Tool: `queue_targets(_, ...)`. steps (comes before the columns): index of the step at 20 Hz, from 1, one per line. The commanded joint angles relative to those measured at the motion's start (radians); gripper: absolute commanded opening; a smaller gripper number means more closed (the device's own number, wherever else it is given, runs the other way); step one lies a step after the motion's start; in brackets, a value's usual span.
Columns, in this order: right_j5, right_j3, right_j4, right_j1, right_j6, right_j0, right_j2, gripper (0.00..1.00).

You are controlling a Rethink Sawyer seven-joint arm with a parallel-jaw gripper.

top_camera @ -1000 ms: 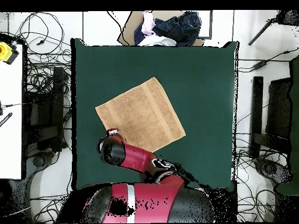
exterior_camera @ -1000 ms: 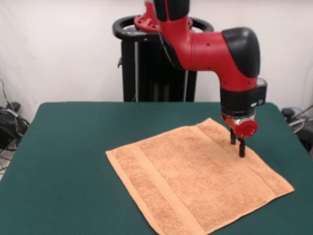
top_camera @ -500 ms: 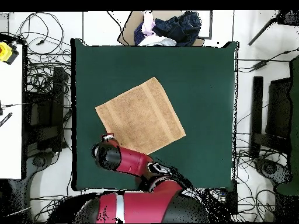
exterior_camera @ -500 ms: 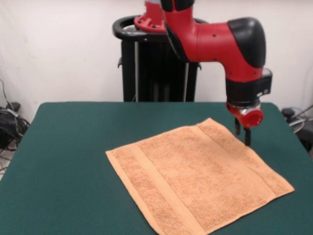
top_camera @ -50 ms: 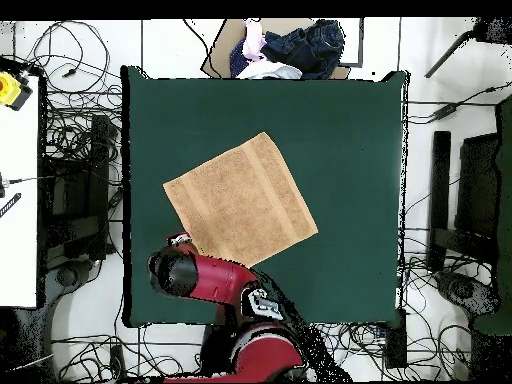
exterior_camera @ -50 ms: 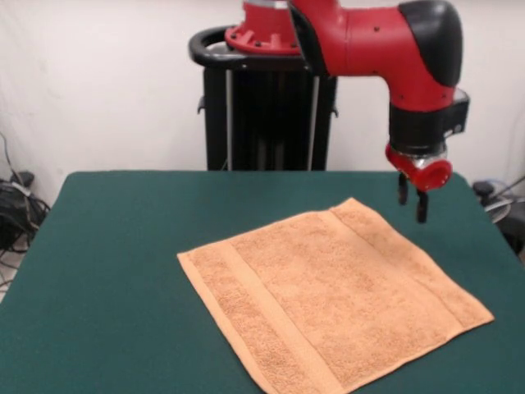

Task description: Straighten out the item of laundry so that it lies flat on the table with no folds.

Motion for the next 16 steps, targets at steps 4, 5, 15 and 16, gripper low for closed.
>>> queue_targets(4,0.107,-0.138,0.013,-0.084,0.057,0.115,-0.226,1.0)
queue_targets(5,0.105,-0.152,0.009,-0.08,0.055,0.139,-0.257,1.0)
queue_targets(15,0.181,-0.187,-0.033,-0.118,0.019,0.189,-0.345,1.0)
queue_targets(16,0.184,-0.176,-0.037,-0.128,0.012,0.172,-0.327,1.0)
